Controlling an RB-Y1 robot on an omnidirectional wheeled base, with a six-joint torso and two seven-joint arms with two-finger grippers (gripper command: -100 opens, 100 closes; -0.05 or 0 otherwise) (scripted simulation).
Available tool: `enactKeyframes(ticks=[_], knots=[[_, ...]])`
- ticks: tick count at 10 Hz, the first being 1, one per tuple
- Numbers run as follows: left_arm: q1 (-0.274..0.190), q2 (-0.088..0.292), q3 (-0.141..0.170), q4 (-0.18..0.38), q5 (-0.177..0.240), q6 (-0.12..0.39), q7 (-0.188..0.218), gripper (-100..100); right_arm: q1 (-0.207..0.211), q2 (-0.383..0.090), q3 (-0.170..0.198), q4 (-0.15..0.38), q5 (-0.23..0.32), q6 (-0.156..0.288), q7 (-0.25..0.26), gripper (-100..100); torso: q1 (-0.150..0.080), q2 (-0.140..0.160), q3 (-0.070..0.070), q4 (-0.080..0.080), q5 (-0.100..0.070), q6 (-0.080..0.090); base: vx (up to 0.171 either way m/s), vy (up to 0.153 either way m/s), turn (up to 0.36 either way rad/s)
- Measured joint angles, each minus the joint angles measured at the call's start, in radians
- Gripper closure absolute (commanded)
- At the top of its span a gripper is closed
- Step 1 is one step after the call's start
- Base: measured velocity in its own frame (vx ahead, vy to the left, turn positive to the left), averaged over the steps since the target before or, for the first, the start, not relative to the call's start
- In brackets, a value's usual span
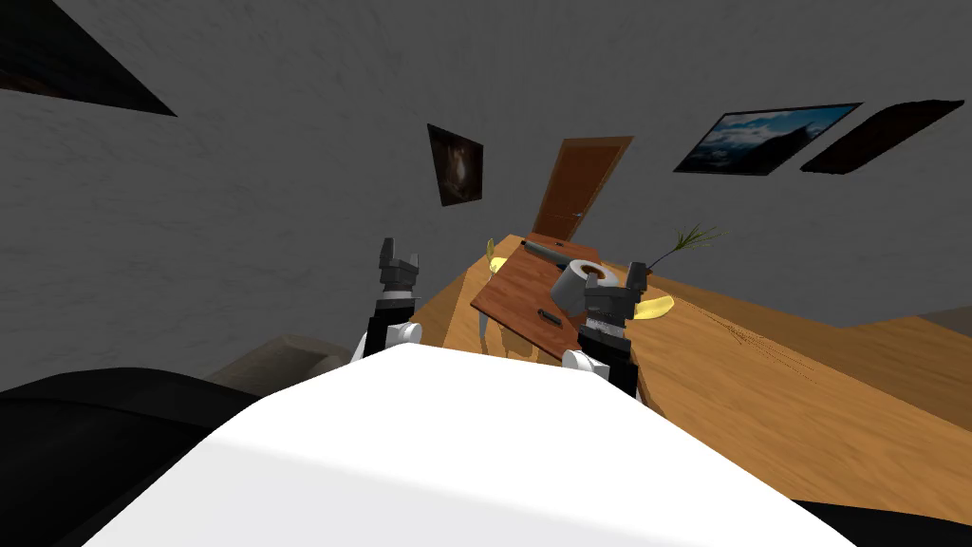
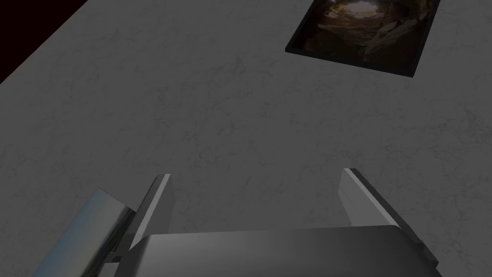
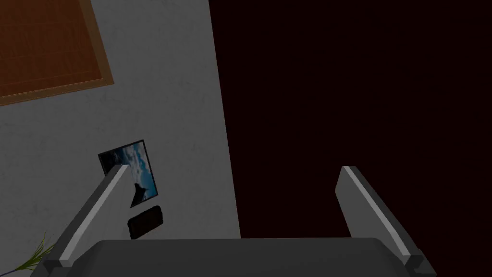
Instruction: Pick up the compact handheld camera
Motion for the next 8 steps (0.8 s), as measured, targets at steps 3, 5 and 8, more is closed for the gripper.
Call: enactKeyframes(ticks=[3, 5, 8], knots=[[0.0, 0.0, 0.0, 0.0, 0.0, 0.0, 0.0, 0, 0.028, -0.074, 0.003, 0.027, 0.029, -0.009, 0.013, -100, 0.006, 0.008, 0.005, 0.002, 0.001, 0.0, -0.119, 0.1, 0.049], [0.0, 0.0, 0.0, 0.0, 0.0, 0.0, 0.0, 0, 0.041, -0.137, -0.003, 0.053, 0.053, -0.005, 0.024, -100, 0.007, 0.008, 0.005, 0.002, 0.002, 0.0, -0.115, 0.109, 0.098], [0.0, 0.0, 0.0, 0.0, 0.0, 0.0, 0.0, 0, 0.074, -0.21, 0.012, 0.104, 0.102, -0.017, 0.053, -100, 0.005, 0.006, 0.004, 0.002, 0.001, 0.0, -0.083, 0.082, 0.079]])
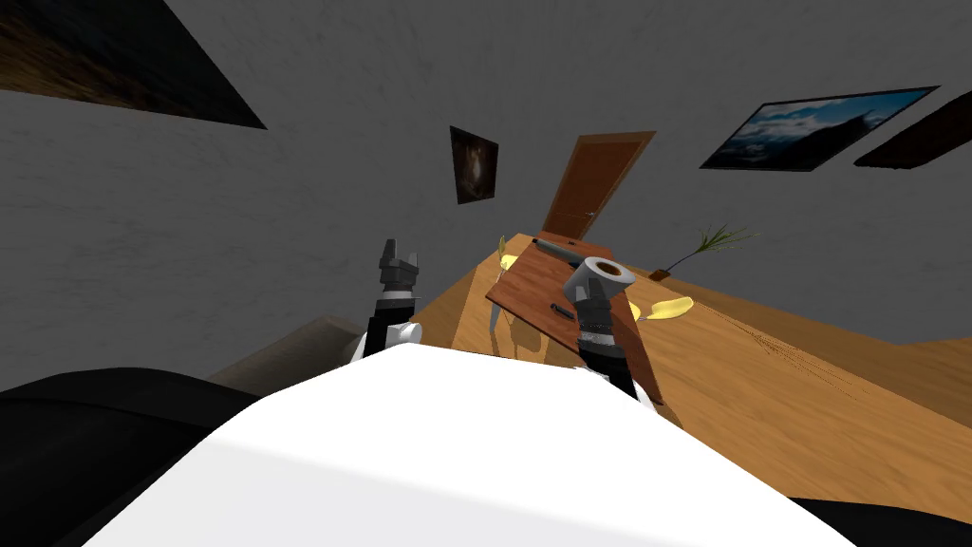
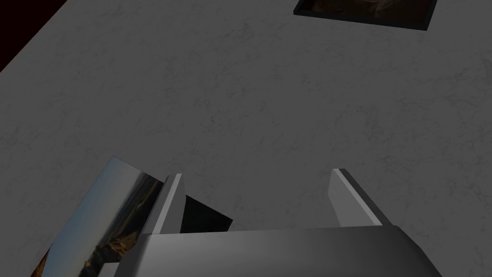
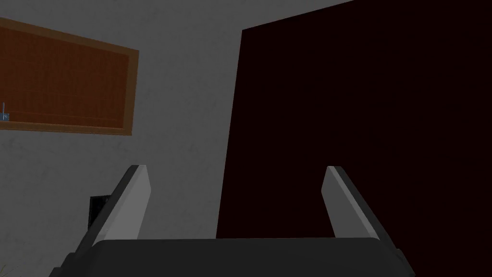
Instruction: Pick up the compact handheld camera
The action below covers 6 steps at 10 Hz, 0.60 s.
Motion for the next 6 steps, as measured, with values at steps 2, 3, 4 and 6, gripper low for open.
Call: enactKeyframes(ticks=[2, 3, 4, 6], knots=[[0.0, 0.0, 0.0, 0.0, 0.0, 0.0, 0.0, 0, 0.005, -0.043, -0.001, 0.032, 0.019, 0.0, 0.009, -100, -0.003, -0.003, -0.002, -0.001, -0.001, 0.0, -0.046, 0.049, 0.083], [0.0, 0.0, 0.0, 0.0, 0.0, 0.0, 0.0, 0, 0.013, -0.076, -0.006, 0.052, 0.029, -0.003, 0.01, -100, -0.002, -0.003, -0.002, -0.001, -0.001, 0.0, -0.079, 0.107, 0.198], [0.0, 0.0, 0.0, 0.0, 0.0, 0.0, 0.0, 0, 0.028, -0.107, -0.002, 0.081, 0.048, -0.011, 0.018, -100, 0.001, -0.001, -0.001, 0.0, 0.0, 0.0, -0.084, 0.115, 0.206], [0.0, 0.0, 0.0, 0.0, 0.0, 0.0, 0.0, 0, 0.039, -0.163, 0.004, 0.13, 0.08, -0.015, 0.033, -100, -0.001, -0.002, -0.001, 0.0, 0.0, 0.0, -0.043, 0.068, 0.103]])
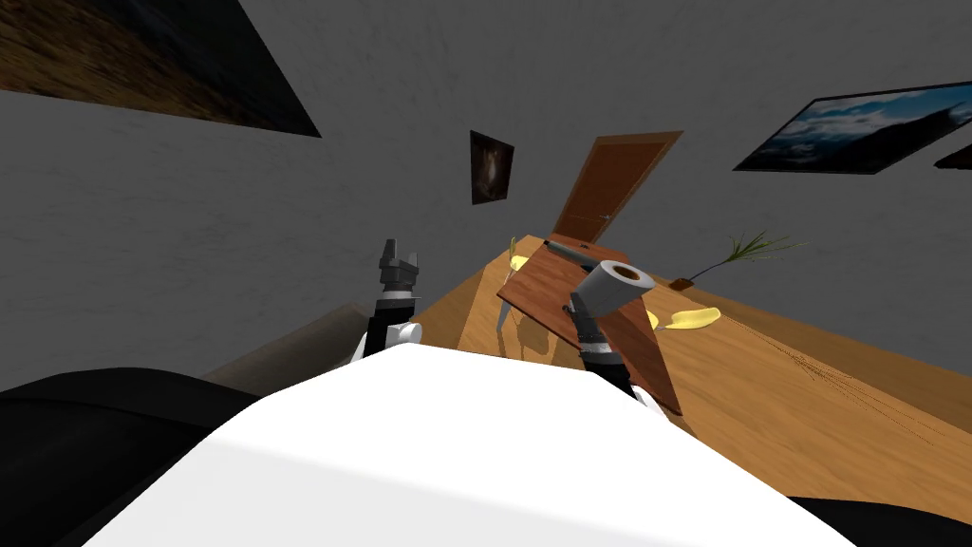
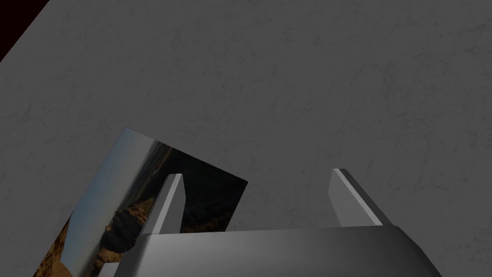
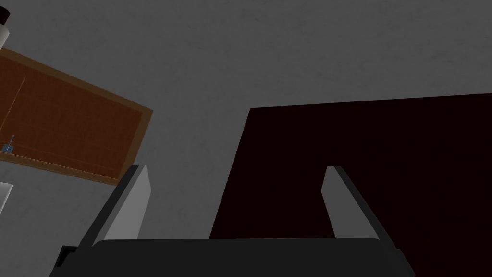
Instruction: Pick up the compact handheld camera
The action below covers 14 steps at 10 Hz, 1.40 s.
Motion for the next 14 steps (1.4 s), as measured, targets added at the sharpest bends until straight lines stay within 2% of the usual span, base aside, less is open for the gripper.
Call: enactKeyframes(ticks=[3, 5, 7, 9, 11, 13, 14], knots=[[0.0, 0.0, 0.0, 0.0, 0.0, 0.0, 0.0, 0, 0.027, -0.064, 0.019, 0.063, 0.045, -0.006, 0.023, -100, -0.002, -0.002, -0.001, 0.0, -0.001, 0.0, -0.025, 0.043, 0.105], [0.0, 0.0, 0.0, 0.0, 0.0, 0.0, 0.0, 0, 0.03, -0.104, 0.031, 0.096, 0.071, 0.003, 0.034, -100, -0.003, -0.003, -0.002, -0.001, -0.001, -0.001, -0.013, 0.035, 0.147], [0.0, 0.0, 0.0, 0.0, 0.0, 0.0, 0.0, 0, 0.027, -0.123, 0.036, 0.125, 0.082, 0.006, 0.038, -100, -0.005, -0.003, -0.002, -0.001, -0.001, 0.0, -0.003, 0.017, 0.066], [0.0, 0.0, 0.0, 0.0, 0.0, 0.0, 0.0, 0, 0.025, -0.165, 0.065, 0.203, 0.124, -0.01, 0.058, -100, -0.004, -0.004, -0.002, -0.001, -0.001, -0.001, 0.007, 0.024, 0.24], [0.0, 0.0, 0.0, 0.0, 0.0, 0.0, 0.0, 0, 0.049, -0.219, 0.075, 0.243, 0.147, -0.011, 0.064, -100, -0.005, -0.005, -0.003, -0.001, -0.001, -0.001, 0.015, 0.006, 0.164], [0.0, 0.0, 0.0, 0.0, 0.0, 0.0, 0.0, 0, 0.049, -0.233, 0.086, 0.283, 0.162, -0.013, 0.071, -100, -0.006, -0.004, -0.002, -0.001, -0.001, 0.0, 0.009, -0.002, 0.093], [0.0, 0.0, 0.0, 0.0, 0.0, 0.0, 0.0, 0, 0.044, -0.254, 0.097, 0.336, 0.175, -0.034, 0.078, -100, -0.006, -0.005, -0.003, -0.001, -0.001, -0.001, 0.039, -0.016, 0.353]])
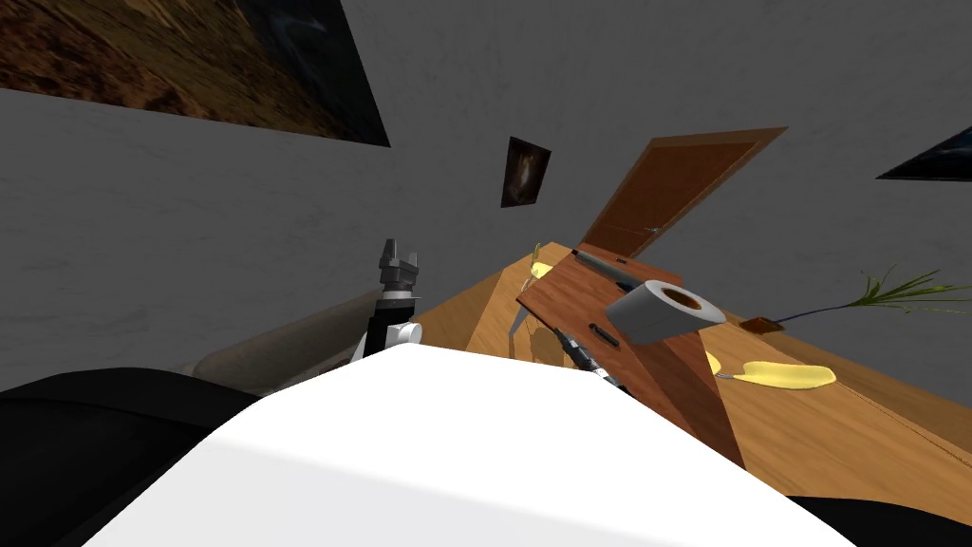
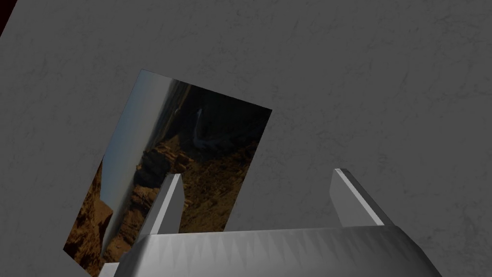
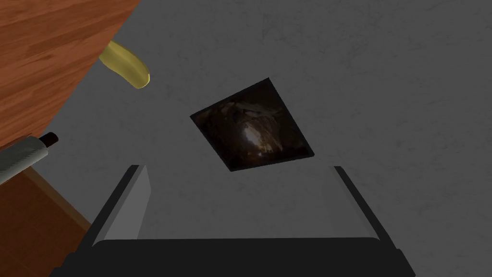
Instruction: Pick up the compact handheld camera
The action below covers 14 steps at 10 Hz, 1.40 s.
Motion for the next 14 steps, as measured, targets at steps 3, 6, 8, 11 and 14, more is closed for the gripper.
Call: enactKeyframes(ticks=[3, 6, 8, 11, 14], knots=[[0.0, 0.0, 0.0, 0.0, 0.0, 0.0, 0.0, 0, 0.005, -0.083, 0.043, 0.088, 0.047, 0.006, 0.01, -100, -0.002, -0.002, -0.001, 0.0, 0.0, 0.0, 0.031, -0.028, 0.17], [0.0, 0.0, 0.0, 0.0, 0.0, 0.0, 0.0, 0, 0.02, -0.13, 0.08, 0.162, 0.083, 0.009, 0.027, -100, -0.001, -0.001, -0.001, 0.0, 0.0, 0.001, 0.021, -0.025, 0.121], [0.0, 0.0, 0.0, 0.0, 0.0, 0.0, 0.0, 0, 0.006, -0.158, 0.101, 0.218, 0.098, 0.0, 0.029, -100, -0.001, 0.0, 0.0, 0.0, 0.0, 0.0, 0.015, -0.024, 0.188], [0.0, 0.0, 0.0, 0.0, 0.0, 0.0, 0.0, 0, 0.018, -0.209, 0.135, 0.283, 0.127, 0.003, 0.038, -100, -0.002, -0.001, 0.0, 0.0, -0.001, 0.001, 0.018, -0.044, 0.206], [0.0, 0.0, 0.0, 0.0, 0.0, 0.0, 0.0, 0, -0.001, -0.27, 0.186, 0.412, 0.159, -0.018, 0.048, -100, -0.002, -0.001, -0.001, 0.0, 0.0, 0.001, 0.02, -0.041, 0.139]])
